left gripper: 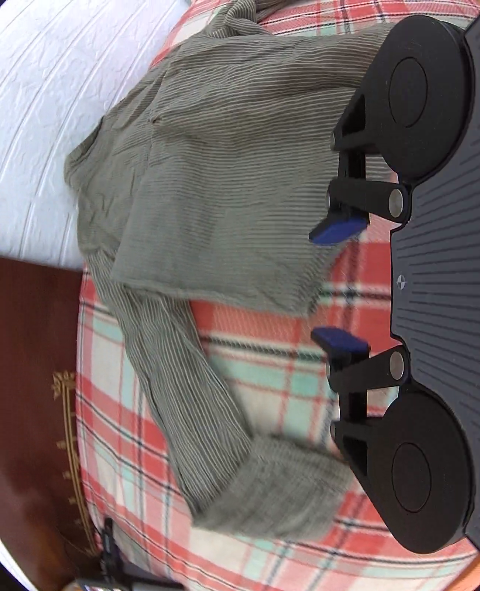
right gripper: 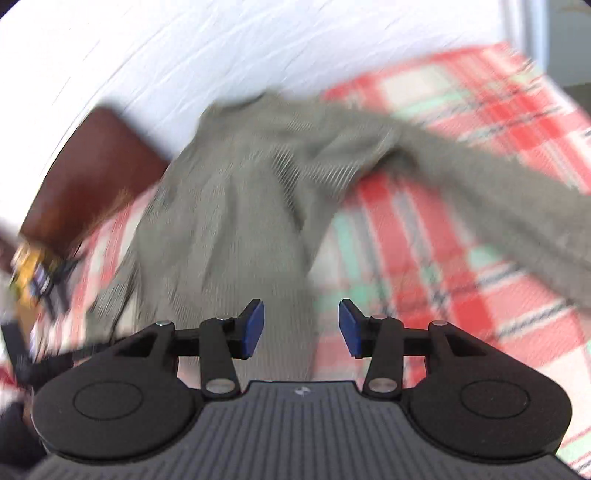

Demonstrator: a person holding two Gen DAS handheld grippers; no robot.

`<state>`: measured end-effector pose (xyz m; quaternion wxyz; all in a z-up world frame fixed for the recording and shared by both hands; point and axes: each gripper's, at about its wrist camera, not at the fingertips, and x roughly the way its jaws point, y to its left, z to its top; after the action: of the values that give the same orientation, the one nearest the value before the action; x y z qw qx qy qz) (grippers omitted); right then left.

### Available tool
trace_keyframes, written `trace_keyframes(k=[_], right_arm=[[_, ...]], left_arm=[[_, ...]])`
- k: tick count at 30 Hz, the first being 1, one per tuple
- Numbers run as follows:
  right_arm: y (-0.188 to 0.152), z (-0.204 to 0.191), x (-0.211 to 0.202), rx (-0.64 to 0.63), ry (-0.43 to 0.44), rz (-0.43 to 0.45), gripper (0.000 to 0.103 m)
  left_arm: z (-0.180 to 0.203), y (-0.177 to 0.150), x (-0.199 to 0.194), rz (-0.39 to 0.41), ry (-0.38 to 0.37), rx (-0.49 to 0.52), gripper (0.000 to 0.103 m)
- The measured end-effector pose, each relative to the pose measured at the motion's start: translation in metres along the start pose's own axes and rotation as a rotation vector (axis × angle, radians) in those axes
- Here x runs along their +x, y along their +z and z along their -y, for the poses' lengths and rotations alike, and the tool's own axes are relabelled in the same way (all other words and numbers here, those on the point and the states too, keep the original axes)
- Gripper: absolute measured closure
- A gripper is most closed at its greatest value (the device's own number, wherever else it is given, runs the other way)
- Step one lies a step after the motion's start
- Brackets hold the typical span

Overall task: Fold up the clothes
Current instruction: 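Open both grippers and drop the shirt flat onto the bed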

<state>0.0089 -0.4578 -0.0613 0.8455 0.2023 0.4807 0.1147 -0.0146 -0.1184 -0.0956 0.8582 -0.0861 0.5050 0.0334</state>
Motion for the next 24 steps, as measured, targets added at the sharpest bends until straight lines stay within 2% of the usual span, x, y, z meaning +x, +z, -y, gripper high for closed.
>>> trace_keyframes(k=[4, 8, 12, 17, 20, 22, 24], right_arm=[[0.02, 0.009, 0.039, 0.056, -0.011, 0.036, 0.054], [0.033, 0.02, 0.081, 0.077, -0.002, -0.016, 0.054], [0.037, 0.019, 0.101, 0.027, 0.036, -0.064, 0.054], [0.039, 0.018, 0.109, 0.0, 0.039, -0.097, 0.054], [0.039, 0.019, 0.113, 0.002, 0.039, -0.109, 0.054], [0.037, 0.02, 0.115, 0.012, 0.04, -0.113, 0.054], [0.036, 0.019, 0.12, 0.028, 0.041, -0.112, 0.054]], left_arm=[[0.013, 0.002, 0.012, -0.025, 0.007, -0.043, 0.025], [0.023, -0.005, 0.013, -0.017, 0.105, -0.096, 0.019], [0.021, 0.001, 0.015, 0.029, 0.179, -0.111, 0.018], [0.005, 0.032, 0.031, 0.077, 0.176, -0.118, 0.017], [-0.002, 0.046, 0.047, 0.036, 0.131, -0.112, 0.017], [-0.001, 0.047, 0.054, 0.01, 0.105, -0.102, 0.021], [0.002, 0.047, 0.059, -0.013, 0.079, -0.092, 0.032]])
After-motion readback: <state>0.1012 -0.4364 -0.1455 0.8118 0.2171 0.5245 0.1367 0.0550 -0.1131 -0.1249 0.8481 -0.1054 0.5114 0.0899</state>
